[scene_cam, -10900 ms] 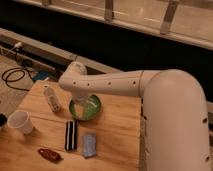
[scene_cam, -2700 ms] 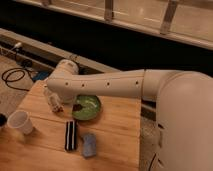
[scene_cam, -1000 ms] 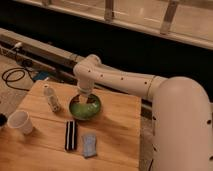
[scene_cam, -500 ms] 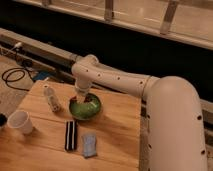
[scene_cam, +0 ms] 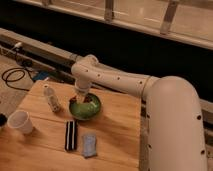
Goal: Place the pepper in the ceramic bowl
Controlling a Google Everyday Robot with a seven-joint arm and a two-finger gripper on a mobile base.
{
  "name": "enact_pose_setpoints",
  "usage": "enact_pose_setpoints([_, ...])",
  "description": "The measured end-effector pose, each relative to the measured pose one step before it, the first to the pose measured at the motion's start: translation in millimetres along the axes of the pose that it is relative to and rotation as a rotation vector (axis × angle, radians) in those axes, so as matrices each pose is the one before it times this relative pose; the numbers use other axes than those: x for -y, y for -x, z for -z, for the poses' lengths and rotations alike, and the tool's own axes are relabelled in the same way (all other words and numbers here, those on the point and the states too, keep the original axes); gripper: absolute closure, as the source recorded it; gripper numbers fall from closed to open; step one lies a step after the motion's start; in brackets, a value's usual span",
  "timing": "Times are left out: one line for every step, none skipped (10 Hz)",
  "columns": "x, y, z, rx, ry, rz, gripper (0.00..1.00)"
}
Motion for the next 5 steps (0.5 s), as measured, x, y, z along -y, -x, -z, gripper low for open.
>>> enact_pose_setpoints([-0.26, 0.52, -0.28, -0.00004, 0.00045, 0.00089, 0.99])
enact_pose_setpoints([-0.15, 0.58, -0.03, 0.00022, 0.00011, 0.00082, 0.99])
enact_pose_setpoints([-0.25, 0.35, -0.19, -0.0001, 0.00041, 0.00073, 0.99])
enact_pose_setpoints([0.02, -0.03, 0.03, 0.00006, -0.00003, -0.00014, 0.99])
enact_pose_setpoints([0.08, -0.17, 0.09, -0.00003, -0.00018, -0.00023, 0.99])
